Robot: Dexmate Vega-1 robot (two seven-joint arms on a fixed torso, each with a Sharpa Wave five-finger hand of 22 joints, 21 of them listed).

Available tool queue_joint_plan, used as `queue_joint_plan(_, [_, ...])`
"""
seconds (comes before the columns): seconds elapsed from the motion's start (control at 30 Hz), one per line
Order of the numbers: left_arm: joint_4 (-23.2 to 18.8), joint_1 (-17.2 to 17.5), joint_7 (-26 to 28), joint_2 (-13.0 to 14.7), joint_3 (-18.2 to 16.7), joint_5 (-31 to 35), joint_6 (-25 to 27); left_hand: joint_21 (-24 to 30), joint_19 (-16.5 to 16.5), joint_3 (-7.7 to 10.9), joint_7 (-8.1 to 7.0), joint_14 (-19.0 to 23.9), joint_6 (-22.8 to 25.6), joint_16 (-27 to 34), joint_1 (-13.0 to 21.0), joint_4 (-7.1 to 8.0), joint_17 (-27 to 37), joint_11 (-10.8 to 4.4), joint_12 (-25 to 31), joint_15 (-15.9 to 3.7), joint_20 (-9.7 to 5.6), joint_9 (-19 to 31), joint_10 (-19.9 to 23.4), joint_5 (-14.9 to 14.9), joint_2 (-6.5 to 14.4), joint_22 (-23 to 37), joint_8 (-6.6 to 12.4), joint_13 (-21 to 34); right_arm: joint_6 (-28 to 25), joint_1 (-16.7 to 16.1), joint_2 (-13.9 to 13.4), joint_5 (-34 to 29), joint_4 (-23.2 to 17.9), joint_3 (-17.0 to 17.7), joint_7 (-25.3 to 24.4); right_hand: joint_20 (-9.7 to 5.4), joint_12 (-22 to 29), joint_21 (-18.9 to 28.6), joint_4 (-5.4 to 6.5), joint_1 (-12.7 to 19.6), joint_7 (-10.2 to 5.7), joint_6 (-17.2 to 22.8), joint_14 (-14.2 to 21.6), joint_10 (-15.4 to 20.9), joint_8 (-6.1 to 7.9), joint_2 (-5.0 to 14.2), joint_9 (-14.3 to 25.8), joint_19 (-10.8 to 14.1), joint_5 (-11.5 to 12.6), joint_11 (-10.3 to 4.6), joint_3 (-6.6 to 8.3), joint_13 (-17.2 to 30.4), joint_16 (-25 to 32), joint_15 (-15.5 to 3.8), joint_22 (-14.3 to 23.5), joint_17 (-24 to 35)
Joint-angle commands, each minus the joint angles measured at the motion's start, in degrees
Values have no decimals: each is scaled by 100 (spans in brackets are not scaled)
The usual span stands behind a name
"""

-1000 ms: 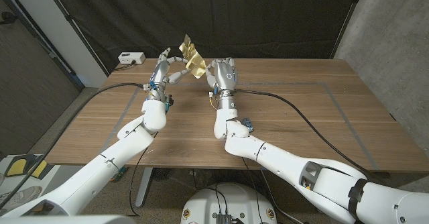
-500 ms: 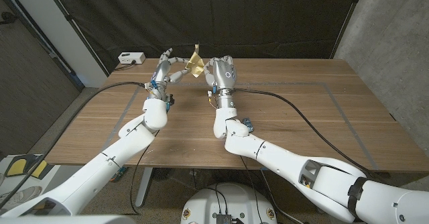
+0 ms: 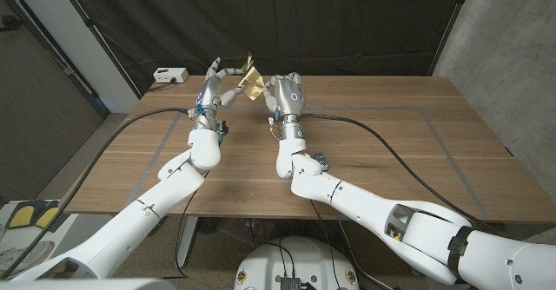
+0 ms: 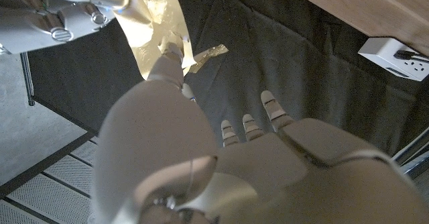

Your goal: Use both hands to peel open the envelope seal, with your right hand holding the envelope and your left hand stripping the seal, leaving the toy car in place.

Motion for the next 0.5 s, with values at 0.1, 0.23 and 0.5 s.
queue_joint_plan(0.1, [-41, 79, 252, -66, -67, 175, -11, -24, 15, -142, -1, -19, 620, 37, -118, 48, 14, -80, 113, -6, 3, 287, 86, 55, 1, 25, 473, 40, 154, 138, 113, 139, 303, -37, -43, -64, 41, 75, 7, -1, 155, 356, 55, 52, 197, -4, 501, -29, -18, -5, 56, 33, 34, -1021, 26, 37])
queue_joint_plan(0.23, [-75, 67, 160, -40, -72, 164, 83, -35, 44, -217, 10, 14, 1528, 41, -84, 30, 5, -210, 188, -67, -58, 542, 310, 47, 0, 34, 1048, 40, 227, 167, 138, 178, 361, -37, -79, -62, 44, 94, 7, -5, 149, 358, 60, 60, 200, -11, 505, -32, -22, -5, 67, 39, 33, -1021, 25, 50])
queue_joint_plan(0.5, [-121, 37, 175, -41, -20, 310, 422, -39, 25, -314, 145, -48, 1802, 22, -148, 44, 10, -211, 188, -109, -169, 656, 363, 16, -90, 51, 1277, 37, 468, 209, 135, 240, 462, -35, -186, -54, 51, 129, 9, -11, 157, 351, 73, 73, 199, -14, 511, -17, -25, -5, 86, 48, 32, -1021, 24, 68])
